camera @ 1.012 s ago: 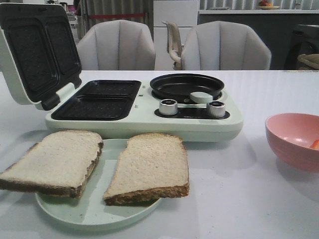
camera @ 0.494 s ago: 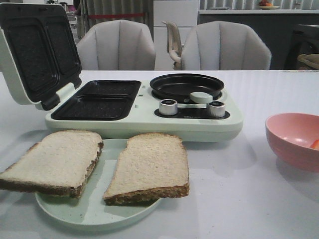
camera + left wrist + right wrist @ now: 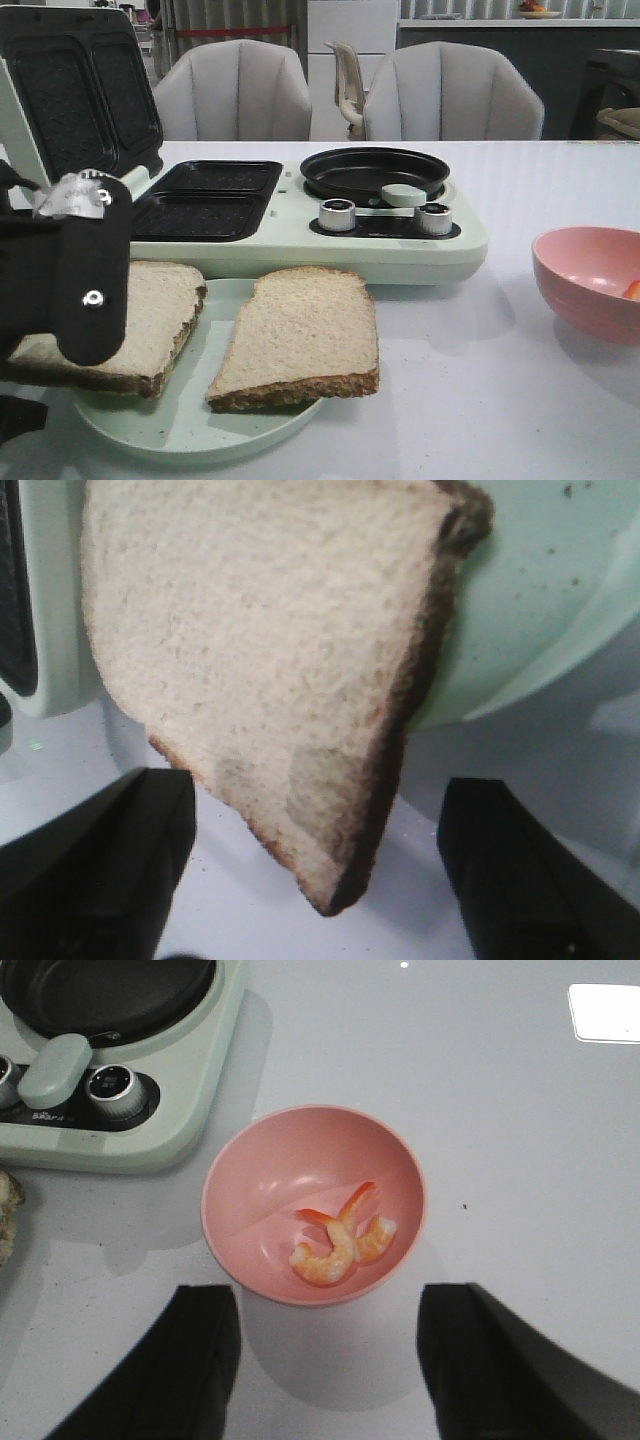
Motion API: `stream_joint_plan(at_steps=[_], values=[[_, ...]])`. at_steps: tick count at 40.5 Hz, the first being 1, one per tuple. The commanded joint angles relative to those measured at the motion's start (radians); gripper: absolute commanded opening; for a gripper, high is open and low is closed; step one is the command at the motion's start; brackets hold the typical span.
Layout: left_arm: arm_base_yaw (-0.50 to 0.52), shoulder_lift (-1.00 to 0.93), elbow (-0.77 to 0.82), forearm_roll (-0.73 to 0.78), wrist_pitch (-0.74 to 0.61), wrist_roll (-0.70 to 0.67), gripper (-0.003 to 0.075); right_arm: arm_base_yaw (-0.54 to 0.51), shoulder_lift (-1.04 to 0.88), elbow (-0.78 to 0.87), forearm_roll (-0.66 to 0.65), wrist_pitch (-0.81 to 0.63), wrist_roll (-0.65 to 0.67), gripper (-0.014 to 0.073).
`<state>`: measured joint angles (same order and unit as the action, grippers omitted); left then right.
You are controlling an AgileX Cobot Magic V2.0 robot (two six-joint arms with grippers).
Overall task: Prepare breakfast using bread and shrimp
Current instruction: 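Grasp the nearer bread slice edge with the left gripper and lift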
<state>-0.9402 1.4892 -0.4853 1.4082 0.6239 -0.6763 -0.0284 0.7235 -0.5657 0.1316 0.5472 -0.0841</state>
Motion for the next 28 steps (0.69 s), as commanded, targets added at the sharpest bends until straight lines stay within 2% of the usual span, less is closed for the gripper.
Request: stream_joint_plan(at_steps=[1,5,14,28], values=[[-0.006,0.012,-0.024,0.101,0.073,-0.064,0.0546,-0.006,0.001,-0.030,0.003,-0.066,-0.004,0.0505],[-0.006,0.038,-0.024,0.139,0.075,-0.069,0.0507,-0.006,0.001,-0.030,0.003,-0.066,-0.004,0.0505],[-0.006,0.079,-0.026,0.168,0.079,-0.117,0.0369,-0.006,0.001,-0.030,0.003,-0.066,-0.004,0.0505],[-0.043,0.080,-0.027,0.168,0.178,-0.167,0.0147,-0.006,0.001,-0.030,0.003,-0.066,-0.004,0.0505]])
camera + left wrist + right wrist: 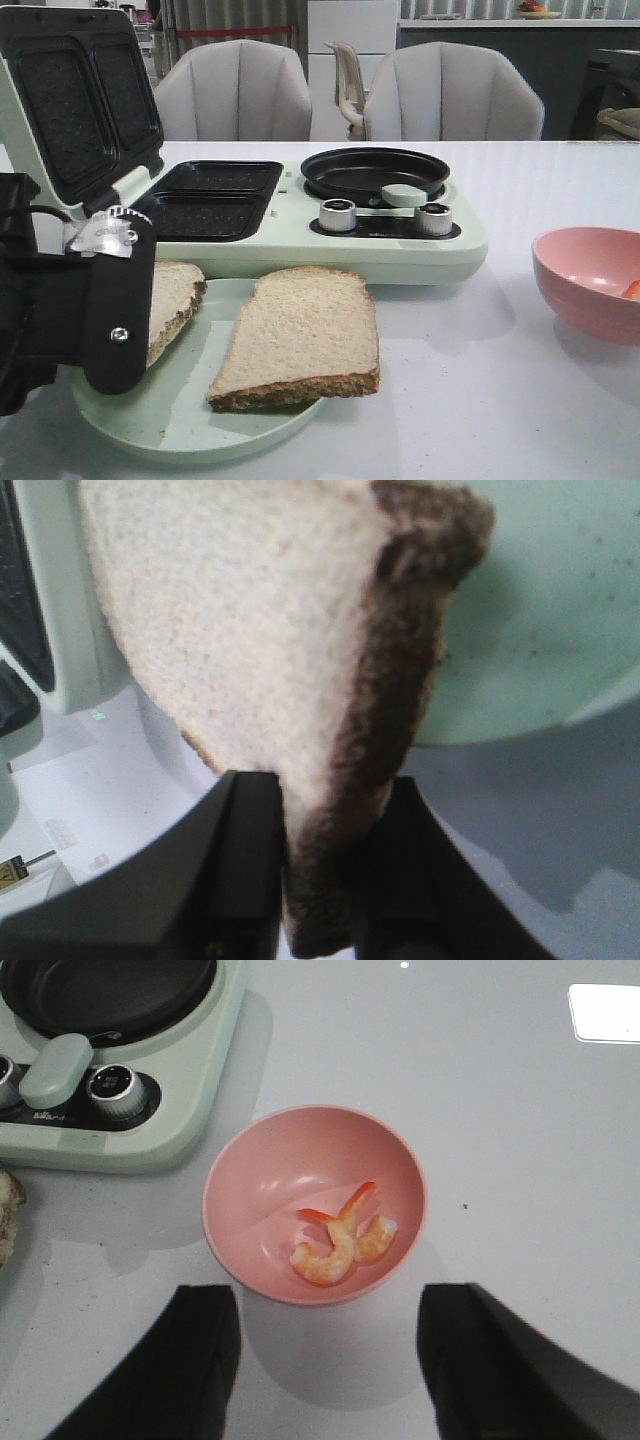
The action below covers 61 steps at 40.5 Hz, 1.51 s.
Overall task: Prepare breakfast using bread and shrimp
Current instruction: 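Grasp the nearer bread slice edge with the left gripper and lift, then lower the bread slice onto the grill plate and release with left gripper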
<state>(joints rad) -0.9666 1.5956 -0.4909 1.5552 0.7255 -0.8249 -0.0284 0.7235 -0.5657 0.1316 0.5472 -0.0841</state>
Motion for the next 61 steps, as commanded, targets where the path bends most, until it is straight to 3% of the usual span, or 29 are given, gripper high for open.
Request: stream_joint_plan(at_steps=[1,8,18,26,35,43,53,61], values=[[-0.021,-0.029,-0.021,0.015,0.081,-0.019,0.0133,-0.006,0.001,-0.030,0.003,-0.066,-0.004,0.0505],[-0.065,-0.073,-0.021,0.006,0.122,-0.019,0.0104,-0.006,0.001,-0.030,0.003,-0.066,-0.004,0.0505],[-0.157,-0.211,-0.021,0.029,0.322,-0.004,0.0104,-0.006,0.001,-0.030,0.003,-0.066,-0.004,0.0505],[-0.177,-0.318,-0.023,0.210,0.345,0.005,0.0104,-0.006,0.001,-0.030,0.003,-0.066,-0.004,0.0505],[-0.018,-0.285,-0.119,0.301,0.194,0.005,0.0104,-0.006,0.001,-0.030,0.003,-0.066,-0.004,0.0505],[0.164,-0.150,-0.303,0.301,0.030,0.005,0.0104,-0.006,0.001,-0.030,0.003,-0.066,-0.004,0.0505],[0.324,0.093,-0.583,0.301,-0.022,0.005,0.0104,-0.006,0.001,-0.030,0.003,-0.066,-0.004,0.0505],[0.393,0.259,-0.770,0.301,-0.064,0.010,0.0104,-0.006,0.001,-0.030,0.003,-0.067,-0.004,0.0505]])
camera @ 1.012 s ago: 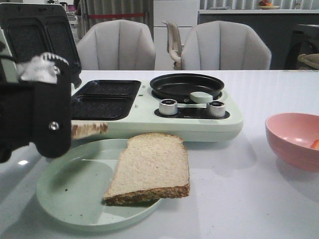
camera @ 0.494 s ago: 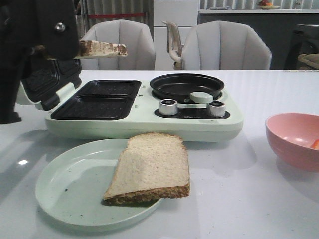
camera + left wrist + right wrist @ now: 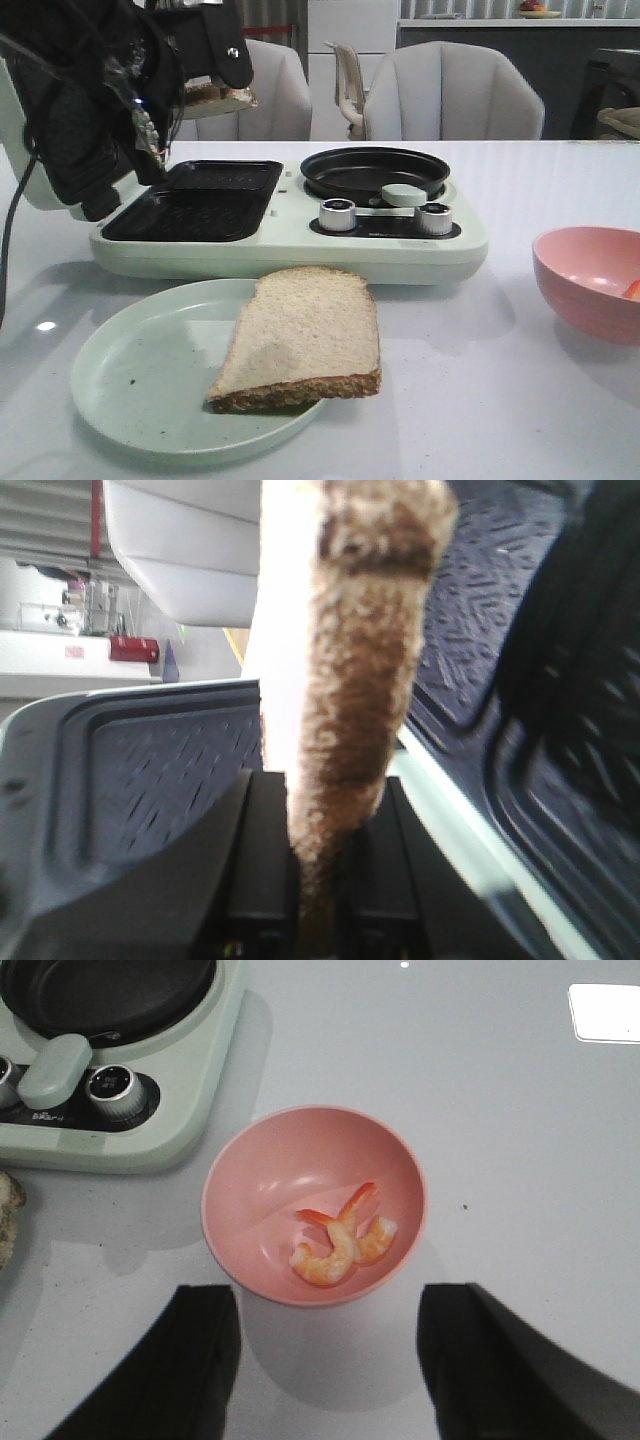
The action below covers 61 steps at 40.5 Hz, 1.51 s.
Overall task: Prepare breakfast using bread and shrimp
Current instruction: 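Lower the bread slice onto the grill plate and release with left gripper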
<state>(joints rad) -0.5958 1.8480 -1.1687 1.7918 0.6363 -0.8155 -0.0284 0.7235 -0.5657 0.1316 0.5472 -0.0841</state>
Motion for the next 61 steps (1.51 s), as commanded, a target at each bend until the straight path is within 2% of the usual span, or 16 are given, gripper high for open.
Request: stream_joint_plan(at_steps=[1,10,19,22,31,36,45,54,61], values=[[0.031,0.028,-0.112,0.064,0.016,0.001,0.0104,-0.006,0.001,-0.030,0.003,-0.067,-0.004,0.0505],[0.067,0.151,-0.260,0.064,-0.024,0.010,0.0104,-0.006,0.001,-0.030,0.003,-0.067,-0.004,0.0505],[0.068,0.197,-0.287,0.064,-0.080,0.085,0.0118,-0.006,0.001,-0.030,0.003,-0.067,-0.004,0.0505],[0.068,0.203,-0.287,0.064,-0.079,0.085,0.0173,-0.006,0.001,-0.030,0.003,-0.067,-0.004,0.0505],[0.068,0.204,-0.287,0.064,-0.052,0.085,0.0442,-0.006,0.001,-0.030,0.003,-0.067,-0.004,0.0505],[0.068,0.201,-0.285,0.064,-0.029,0.085,0.0529,-0.006,0.001,-0.030,0.003,-0.067,-0.004,0.0505],[0.068,0.131,-0.222,0.064,-0.042,0.080,0.0531,-0.006,0.001,-0.030,0.003,-0.067,-0.004,0.0505],[0.055,-0.011,-0.078,0.064,-0.119,0.076,0.0531,-0.006,0.001,-0.030,0.003,-0.067,-0.004,0.0505],[-0.017,-0.144,0.042,0.043,-0.021,0.076,0.0530,-0.006,0.001,-0.030,0.003,-0.067,-0.004,0.0505]])
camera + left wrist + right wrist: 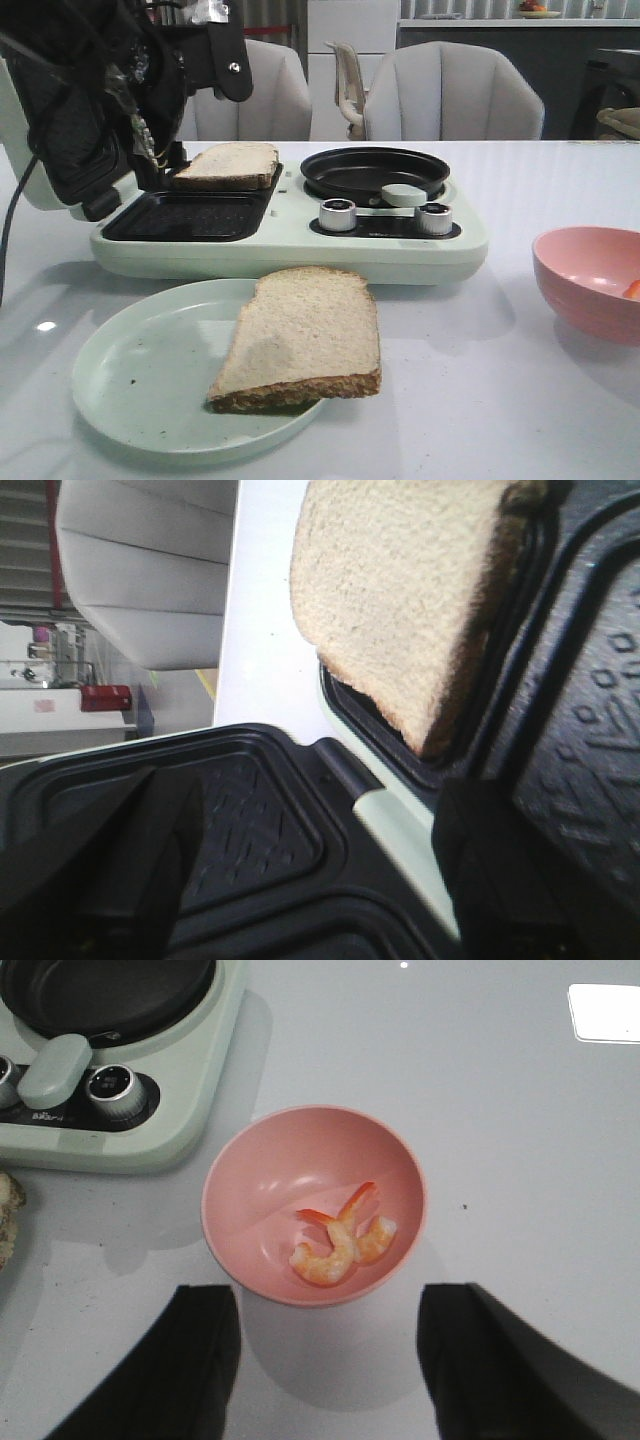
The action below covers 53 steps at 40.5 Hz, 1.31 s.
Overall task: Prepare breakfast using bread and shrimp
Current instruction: 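Lower the bread slice onto the grill plate and release with left gripper, then grasp the second bread slice on the plate with the right gripper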
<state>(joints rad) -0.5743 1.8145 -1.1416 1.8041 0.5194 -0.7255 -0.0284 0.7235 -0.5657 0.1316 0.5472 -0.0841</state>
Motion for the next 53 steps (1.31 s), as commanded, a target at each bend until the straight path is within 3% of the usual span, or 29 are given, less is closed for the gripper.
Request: stream_joint_plan(at_steps=[1,8,13,19,31,39,46,53], values=[[-0.051,-0.129,0.023,0.007,0.133,-0.014,0.0530,-0.006,0.001,-0.030,0.003,-0.067,-0.004,0.0505],[-0.181,-0.247,0.042,-0.341,0.340,0.049,0.0530,-0.006,0.001,-0.030,0.003,-0.067,-0.004,0.0505],[-0.245,-0.356,0.042,-0.729,0.362,0.237,0.0531,-0.006,0.001,-0.030,0.003,-0.067,-0.004,0.0505],[-0.257,-0.506,0.055,-1.103,0.405,0.356,0.0531,-0.006,0.001,-0.030,0.003,-0.067,-0.004,0.0505],[-0.257,-0.836,0.207,-1.586,0.368,0.594,0.0530,-0.006,0.001,-0.030,0.022,-0.069,-0.004,0.0505],[-0.257,-1.017,0.313,-1.728,0.354,0.658,0.0530,-0.006,0.001,-0.030,0.027,-0.091,-0.004,0.0505],[-0.257,-1.119,0.356,-1.729,0.338,0.658,0.0530,-0.005,0.023,-0.030,0.203,-0.064,-0.004,0.0505],[-0.257,-1.138,0.365,-1.721,0.331,0.658,0.0530,0.039,0.119,-0.030,0.354,0.050,-0.020,0.0505]])
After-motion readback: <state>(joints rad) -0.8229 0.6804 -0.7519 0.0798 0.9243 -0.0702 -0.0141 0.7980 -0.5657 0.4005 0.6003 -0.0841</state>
